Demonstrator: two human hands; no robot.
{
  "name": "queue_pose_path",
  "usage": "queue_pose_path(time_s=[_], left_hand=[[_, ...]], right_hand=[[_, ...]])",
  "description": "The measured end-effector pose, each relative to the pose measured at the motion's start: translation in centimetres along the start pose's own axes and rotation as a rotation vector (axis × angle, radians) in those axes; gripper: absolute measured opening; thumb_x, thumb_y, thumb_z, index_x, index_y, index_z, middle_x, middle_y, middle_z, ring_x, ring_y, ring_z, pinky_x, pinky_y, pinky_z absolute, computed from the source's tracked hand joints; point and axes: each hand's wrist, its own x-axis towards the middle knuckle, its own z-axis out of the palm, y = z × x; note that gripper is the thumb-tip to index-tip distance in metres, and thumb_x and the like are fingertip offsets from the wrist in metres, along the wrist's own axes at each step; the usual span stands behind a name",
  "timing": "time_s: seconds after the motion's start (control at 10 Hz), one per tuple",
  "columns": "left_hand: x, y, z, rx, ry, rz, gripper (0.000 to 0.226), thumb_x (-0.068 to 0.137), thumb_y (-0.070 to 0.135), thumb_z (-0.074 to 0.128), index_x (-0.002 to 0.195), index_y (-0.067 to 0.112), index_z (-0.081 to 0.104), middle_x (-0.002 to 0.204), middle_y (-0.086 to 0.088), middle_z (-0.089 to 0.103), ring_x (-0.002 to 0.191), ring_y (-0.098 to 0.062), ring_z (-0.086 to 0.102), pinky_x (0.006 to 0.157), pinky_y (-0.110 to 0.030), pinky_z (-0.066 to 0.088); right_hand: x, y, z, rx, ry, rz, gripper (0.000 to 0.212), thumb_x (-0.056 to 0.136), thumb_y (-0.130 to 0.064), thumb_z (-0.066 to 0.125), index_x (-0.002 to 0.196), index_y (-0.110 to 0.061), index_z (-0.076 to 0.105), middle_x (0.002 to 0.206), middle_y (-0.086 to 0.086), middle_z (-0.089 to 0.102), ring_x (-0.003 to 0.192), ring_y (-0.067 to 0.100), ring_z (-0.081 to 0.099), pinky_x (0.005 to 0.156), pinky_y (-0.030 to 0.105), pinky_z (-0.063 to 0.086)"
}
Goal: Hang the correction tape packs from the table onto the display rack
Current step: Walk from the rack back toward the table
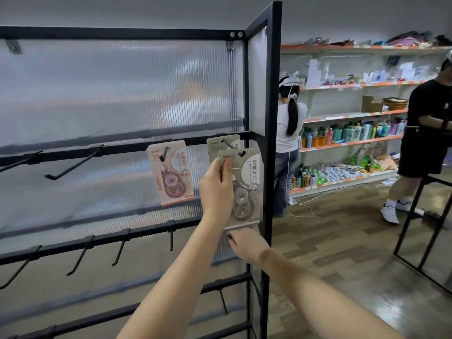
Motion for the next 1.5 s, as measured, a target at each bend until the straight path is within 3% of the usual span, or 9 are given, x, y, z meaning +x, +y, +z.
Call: queue_pose_path(time_s=[0.2,0.3,0.4,0.6,0.8,0.9,1.2,1.3,1.5], left_hand=[[4.4,-2.5,0.4,0.189,-0.025,-0.053,0.027,0.102,0.035,0.040,0.093,0.016,0.056,0.075,0.001,0.059,0.061,-0.009,0.050,0.051,-0.014,0.037],[6.7,-3.8,1.0,0.205,-0.035,-0.118,0.029,0.102,0.037,0.038,0.097,0.014,0.057,0.076,-0.002,0.059,0.063,-0.013,0.051,0.059,-0.025,0.042],[7.8,-4.9,1.5,0.175,-0.019,-0.120,0.025,0.102,0.035,0.038,0.097,0.019,0.056,0.076,-0.004,0.058,0.063,-0.015,0.050,0.057,-0.030,0.042],[8.2,-6.0,1.9,0.248,-0.011,-0.138,0.020,0.104,0.032,0.035,0.098,0.020,0.050,0.079,0.004,0.056,0.070,-0.012,0.054,0.061,-0.028,0.045],[5.3,-8.1,-0.7,0.442,-0.093,-0.228,0.027,0.104,0.030,0.034,0.110,0.011,0.052,0.097,-0.003,0.060,0.084,-0.019,0.057,0.068,-0.031,0.041],[2.4,-9.2,-4.3,0.608,-0.222,-0.231,0.026,0.103,0.028,0.037,0.112,0.010,0.054,0.097,-0.006,0.062,0.084,-0.022,0.059,0.068,-0.033,0.045],[-4.3,-8.5,-25.6,1.384,-0.509,-0.134,0.032,0.103,0.025,0.034,0.116,0.005,0.055,0.118,-0.013,0.059,0.107,-0.031,0.055,0.082,-0.039,0.045],[-7.4,-6.7,-35.5,1.603,-0.528,-0.258,0.033,0.102,0.025,0.035,0.118,0.006,0.057,0.120,-0.012,0.058,0.107,-0.029,0.056,0.077,-0.036,0.044],[-18.1,-0.9,-55.6,1.764,-0.379,-0.611,0.038,0.102,0.031,0.037,0.126,0.006,0.051,0.128,-0.014,0.051,0.119,-0.031,0.047,0.092,-0.041,0.040]], right_hand=[[0.5,0.5,-0.6,-0.025,0.036,-0.030,0.027,0.099,-0.018,0.041,0.122,-0.009,0.053,0.116,0.010,0.058,0.103,0.024,0.058,0.087,0.034,0.049],[1.1,0.8,-0.4,0.000,0.084,0.010,0.025,0.098,-0.017,0.041,0.118,-0.010,0.054,0.116,0.014,0.058,0.104,0.031,0.057,0.086,0.038,0.047],[1.1,1.3,-0.2,-0.265,0.129,-0.142,0.035,0.096,-0.015,0.048,0.129,-0.005,0.050,0.121,0.016,0.054,0.105,0.029,0.054,0.081,0.032,0.045],[2.8,0.0,-0.7,-0.121,0.133,-0.143,0.029,0.101,-0.019,0.036,0.122,-0.007,0.051,0.123,0.014,0.054,0.110,0.031,0.053,0.091,0.039,0.044],[2.6,-2.1,-0.3,-0.137,0.072,-0.147,0.031,0.102,-0.022,0.033,0.125,-0.007,0.048,0.117,0.009,0.058,0.093,0.019,0.058,0.077,0.031,0.048],[2.8,-4.7,0.0,-0.100,0.068,-0.169,0.028,0.099,-0.015,0.037,0.121,-0.008,0.054,0.116,0.009,0.059,0.098,0.024,0.059,0.082,0.034,0.050],[0.9,-21.5,3.0,-0.298,0.026,-0.346,0.032,0.093,0.001,0.041,0.122,-0.007,0.053,0.121,0.010,0.055,0.112,0.027,0.054,0.084,0.034,0.045],[-1.3,-30.8,5.7,-0.297,0.007,-0.453,0.032,0.094,-0.001,0.038,0.122,-0.007,0.053,0.124,0.011,0.056,0.113,0.027,0.054,0.089,0.034,0.045],[-10.0,-50.6,13.5,-0.236,-0.089,-0.802,0.027,0.098,-0.010,0.040,0.122,-0.007,0.050,0.125,0.011,0.052,0.116,0.028,0.048,0.091,0.035,0.044]])
